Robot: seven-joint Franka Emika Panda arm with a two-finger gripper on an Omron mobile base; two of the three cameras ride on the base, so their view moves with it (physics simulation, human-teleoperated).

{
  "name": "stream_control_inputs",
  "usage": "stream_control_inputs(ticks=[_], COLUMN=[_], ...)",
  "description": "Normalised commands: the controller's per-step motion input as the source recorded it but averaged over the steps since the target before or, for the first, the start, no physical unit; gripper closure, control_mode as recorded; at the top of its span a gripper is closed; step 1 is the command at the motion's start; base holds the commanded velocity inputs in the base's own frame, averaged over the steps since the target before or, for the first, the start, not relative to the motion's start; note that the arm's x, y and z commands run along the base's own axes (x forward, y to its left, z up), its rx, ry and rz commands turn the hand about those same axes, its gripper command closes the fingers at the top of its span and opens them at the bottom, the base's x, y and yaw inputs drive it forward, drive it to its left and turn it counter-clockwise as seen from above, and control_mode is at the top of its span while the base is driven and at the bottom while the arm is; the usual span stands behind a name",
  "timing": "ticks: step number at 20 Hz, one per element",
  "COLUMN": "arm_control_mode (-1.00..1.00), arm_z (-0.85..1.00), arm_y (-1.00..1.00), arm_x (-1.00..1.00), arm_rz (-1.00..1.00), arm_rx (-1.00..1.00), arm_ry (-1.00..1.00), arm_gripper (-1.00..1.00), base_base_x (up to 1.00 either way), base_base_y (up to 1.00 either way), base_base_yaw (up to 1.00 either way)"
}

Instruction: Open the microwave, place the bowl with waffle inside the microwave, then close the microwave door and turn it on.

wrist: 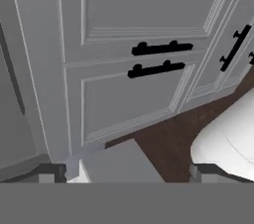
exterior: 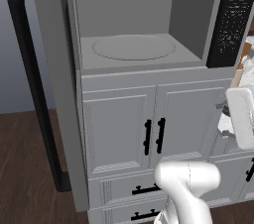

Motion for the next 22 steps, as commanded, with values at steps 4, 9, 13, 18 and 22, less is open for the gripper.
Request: stream_control_inputs(ticks=[4, 9, 13, 18, 22], arm_control_mode=[-1.00, -1.00, -1.00, -1.00, -1.00], arm_z=[-0.44, -0.48, -0.26, -0.08, -0.04], arm_y=[-0.63, -0.74, -1.00, -0.96, -0.74], arm_x=[0.00, 0.03, 0.03, 0.31, 0.63], arm_rz=[-0.16, -0.03, -0.20, -0.11, -0.14], arm_rx=[-0.33, -0.17, 0.00, 0.00, 0.00], arm_ry=[0.00, 0.00, -0.03, -0.11, 0.00], arm_gripper=[-1.00, -1.00, -1.00, -1.00, -1.00], base_base_x=[0.00, 0.00, 0.00, 0.00, 0.00], base_base_y=[0.00, 0.00, 0.00, 0.00, 0.00], base_base_yaw=[0.00, 0.00, 0.00, 0.00, 0.00])
